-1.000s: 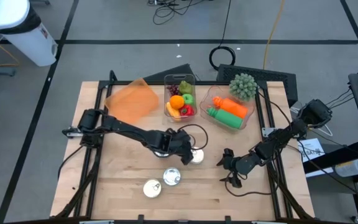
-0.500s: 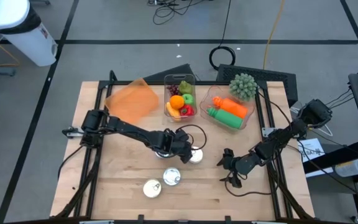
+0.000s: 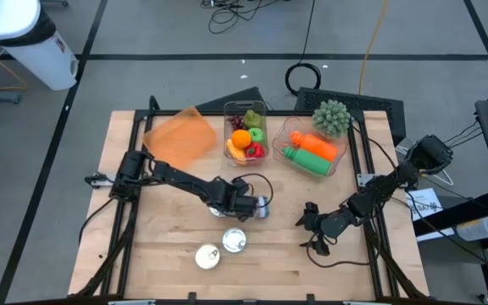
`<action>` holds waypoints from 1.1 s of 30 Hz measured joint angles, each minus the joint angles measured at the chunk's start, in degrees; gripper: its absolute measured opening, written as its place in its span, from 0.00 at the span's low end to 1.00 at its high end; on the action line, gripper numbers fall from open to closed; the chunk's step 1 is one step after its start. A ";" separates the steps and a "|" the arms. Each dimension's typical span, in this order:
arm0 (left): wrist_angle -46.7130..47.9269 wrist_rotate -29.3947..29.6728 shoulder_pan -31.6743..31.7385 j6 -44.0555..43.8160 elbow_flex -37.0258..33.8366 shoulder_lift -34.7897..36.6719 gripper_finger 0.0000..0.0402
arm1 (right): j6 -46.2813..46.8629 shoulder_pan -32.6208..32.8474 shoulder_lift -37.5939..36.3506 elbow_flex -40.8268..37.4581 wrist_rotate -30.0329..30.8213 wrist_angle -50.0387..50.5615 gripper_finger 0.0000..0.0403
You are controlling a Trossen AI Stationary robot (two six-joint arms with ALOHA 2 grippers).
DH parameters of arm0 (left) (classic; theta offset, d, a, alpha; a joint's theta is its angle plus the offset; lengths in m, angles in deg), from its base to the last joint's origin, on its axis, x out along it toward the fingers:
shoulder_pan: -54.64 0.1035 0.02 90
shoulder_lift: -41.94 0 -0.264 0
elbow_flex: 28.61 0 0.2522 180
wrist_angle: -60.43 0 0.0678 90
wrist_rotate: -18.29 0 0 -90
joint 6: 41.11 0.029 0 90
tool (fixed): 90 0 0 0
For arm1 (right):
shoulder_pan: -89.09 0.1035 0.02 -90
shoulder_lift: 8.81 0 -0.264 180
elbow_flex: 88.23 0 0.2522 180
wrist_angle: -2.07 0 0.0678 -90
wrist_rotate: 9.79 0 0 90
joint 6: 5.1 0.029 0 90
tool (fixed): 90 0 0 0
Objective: Pick & Place Food Item
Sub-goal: Put the right blue tuna can into the orange bin
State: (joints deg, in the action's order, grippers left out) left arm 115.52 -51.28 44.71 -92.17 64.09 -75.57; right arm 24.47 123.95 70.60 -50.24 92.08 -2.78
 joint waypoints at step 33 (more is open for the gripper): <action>-19.51 -0.95 -0.51 68.56 0.15 5.28 0.98 | -0.25 -0.01 0.00 -0.02 0.08 0.02 0.86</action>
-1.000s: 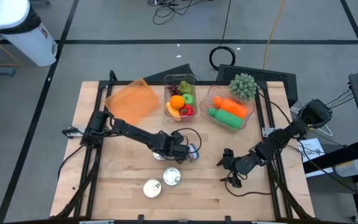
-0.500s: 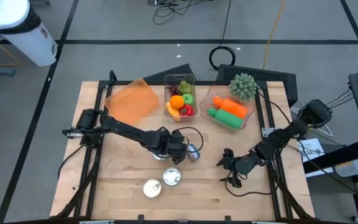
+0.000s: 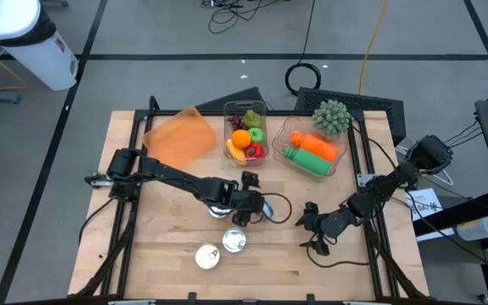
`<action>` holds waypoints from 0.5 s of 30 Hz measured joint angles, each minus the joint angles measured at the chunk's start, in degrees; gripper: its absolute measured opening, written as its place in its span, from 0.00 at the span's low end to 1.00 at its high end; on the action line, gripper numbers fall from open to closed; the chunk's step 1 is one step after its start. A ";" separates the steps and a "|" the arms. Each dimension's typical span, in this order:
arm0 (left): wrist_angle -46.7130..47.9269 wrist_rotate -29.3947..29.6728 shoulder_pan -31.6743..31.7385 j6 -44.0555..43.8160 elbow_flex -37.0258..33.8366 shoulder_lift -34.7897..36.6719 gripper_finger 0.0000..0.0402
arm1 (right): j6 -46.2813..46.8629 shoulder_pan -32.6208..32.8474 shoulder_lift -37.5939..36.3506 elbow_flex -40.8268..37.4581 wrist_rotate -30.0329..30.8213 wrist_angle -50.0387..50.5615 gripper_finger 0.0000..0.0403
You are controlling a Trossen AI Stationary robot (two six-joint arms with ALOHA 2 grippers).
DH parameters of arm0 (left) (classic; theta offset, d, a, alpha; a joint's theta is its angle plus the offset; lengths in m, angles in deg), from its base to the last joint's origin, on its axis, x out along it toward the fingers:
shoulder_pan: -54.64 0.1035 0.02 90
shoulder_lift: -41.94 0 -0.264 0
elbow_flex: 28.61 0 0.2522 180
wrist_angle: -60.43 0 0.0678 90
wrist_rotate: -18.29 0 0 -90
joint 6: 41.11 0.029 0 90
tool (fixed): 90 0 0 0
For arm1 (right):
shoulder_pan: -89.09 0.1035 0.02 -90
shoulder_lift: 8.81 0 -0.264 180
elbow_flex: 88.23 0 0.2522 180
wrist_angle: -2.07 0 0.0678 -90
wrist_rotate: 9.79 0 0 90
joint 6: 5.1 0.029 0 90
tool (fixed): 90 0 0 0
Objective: Pick & Place Food Item
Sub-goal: Put the right blue tuna can into the orange bin
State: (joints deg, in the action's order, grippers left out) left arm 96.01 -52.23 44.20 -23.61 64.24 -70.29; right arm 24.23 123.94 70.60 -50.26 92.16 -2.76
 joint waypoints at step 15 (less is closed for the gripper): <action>-3.77 -21.06 6.04 5.60 0.02 -2.01 0.97 | -0.03 -2.60 0.02 0.00 -0.05 0.11 0.86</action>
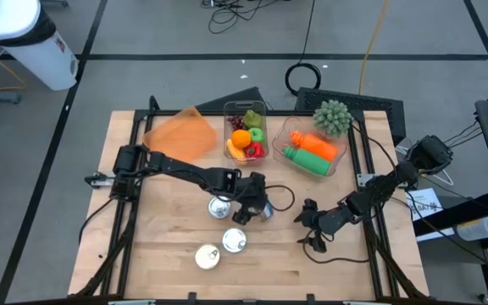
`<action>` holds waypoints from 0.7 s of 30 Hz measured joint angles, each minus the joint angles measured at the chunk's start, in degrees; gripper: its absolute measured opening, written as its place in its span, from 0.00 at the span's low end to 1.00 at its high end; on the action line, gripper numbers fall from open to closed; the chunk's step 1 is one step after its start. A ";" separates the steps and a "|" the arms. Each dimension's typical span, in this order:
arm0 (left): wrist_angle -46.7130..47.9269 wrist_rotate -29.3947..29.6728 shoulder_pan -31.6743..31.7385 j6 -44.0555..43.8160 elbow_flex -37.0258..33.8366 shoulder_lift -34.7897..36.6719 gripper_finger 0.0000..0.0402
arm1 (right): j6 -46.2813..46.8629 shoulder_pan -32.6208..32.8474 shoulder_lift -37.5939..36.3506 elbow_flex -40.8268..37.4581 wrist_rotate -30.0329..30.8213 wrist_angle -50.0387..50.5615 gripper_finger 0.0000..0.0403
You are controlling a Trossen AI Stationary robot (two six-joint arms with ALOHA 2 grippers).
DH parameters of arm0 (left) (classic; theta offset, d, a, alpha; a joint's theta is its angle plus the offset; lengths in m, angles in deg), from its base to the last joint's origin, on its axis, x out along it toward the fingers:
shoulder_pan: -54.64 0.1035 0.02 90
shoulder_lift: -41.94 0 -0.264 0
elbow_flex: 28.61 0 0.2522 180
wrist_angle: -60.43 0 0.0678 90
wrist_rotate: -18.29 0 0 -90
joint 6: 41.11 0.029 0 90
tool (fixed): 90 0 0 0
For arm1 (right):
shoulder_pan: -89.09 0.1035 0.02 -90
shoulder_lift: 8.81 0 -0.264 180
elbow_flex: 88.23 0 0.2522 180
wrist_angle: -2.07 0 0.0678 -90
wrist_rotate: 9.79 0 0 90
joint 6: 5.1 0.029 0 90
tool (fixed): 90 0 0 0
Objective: Pick & Place Food Item
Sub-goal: Put the right blue tuna can into the orange bin
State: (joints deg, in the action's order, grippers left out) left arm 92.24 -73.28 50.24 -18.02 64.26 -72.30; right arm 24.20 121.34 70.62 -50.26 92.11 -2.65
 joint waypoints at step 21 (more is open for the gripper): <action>-6.91 -3.10 0.05 -4.17 0.00 0.34 0.48 | 0.00 0.00 0.00 0.00 -0.20 0.83 0.86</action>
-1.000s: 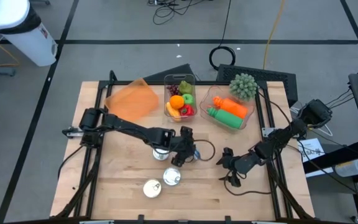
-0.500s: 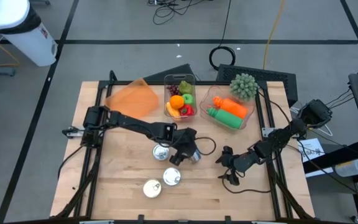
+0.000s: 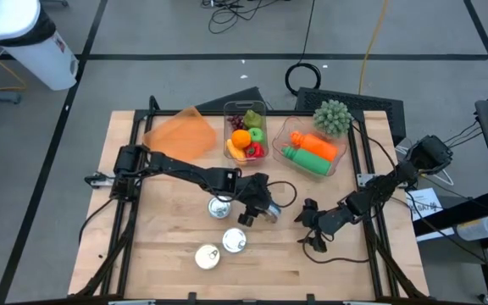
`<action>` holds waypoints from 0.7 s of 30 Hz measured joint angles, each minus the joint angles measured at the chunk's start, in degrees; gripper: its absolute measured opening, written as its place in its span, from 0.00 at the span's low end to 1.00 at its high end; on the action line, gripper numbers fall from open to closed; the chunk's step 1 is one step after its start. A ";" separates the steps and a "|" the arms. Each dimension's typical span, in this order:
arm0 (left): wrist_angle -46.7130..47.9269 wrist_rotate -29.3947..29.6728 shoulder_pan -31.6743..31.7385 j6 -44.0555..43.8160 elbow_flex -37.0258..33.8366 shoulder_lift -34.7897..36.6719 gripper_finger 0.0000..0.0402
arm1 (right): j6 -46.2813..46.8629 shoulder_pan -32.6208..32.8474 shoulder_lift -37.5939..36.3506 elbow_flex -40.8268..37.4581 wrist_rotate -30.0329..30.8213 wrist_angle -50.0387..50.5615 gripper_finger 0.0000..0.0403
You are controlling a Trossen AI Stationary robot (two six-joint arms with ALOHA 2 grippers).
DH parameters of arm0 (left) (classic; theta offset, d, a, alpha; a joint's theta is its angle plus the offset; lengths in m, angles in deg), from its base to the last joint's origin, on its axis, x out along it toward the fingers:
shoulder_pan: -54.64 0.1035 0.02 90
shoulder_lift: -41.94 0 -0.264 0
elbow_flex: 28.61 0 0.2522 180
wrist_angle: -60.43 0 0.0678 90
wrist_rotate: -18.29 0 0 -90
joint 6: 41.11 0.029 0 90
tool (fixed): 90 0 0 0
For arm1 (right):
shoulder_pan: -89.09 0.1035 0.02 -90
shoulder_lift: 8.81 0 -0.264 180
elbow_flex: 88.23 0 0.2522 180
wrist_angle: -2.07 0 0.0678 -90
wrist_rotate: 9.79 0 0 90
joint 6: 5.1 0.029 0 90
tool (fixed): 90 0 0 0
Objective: Pick & Place Food Item
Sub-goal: Put the right blue tuna can into the orange bin
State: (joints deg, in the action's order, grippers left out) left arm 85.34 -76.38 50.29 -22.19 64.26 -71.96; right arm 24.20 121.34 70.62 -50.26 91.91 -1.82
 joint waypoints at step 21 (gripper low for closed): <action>18.12 20.93 30.19 -27.51 -24.95 47.94 0.48 | 0.02 0.00 0.00 0.00 -0.02 1.46 0.86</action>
State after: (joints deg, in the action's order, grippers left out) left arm 103.46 -55.45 80.48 -49.70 39.31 -24.02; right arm 24.22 121.34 70.62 -50.26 91.89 -0.36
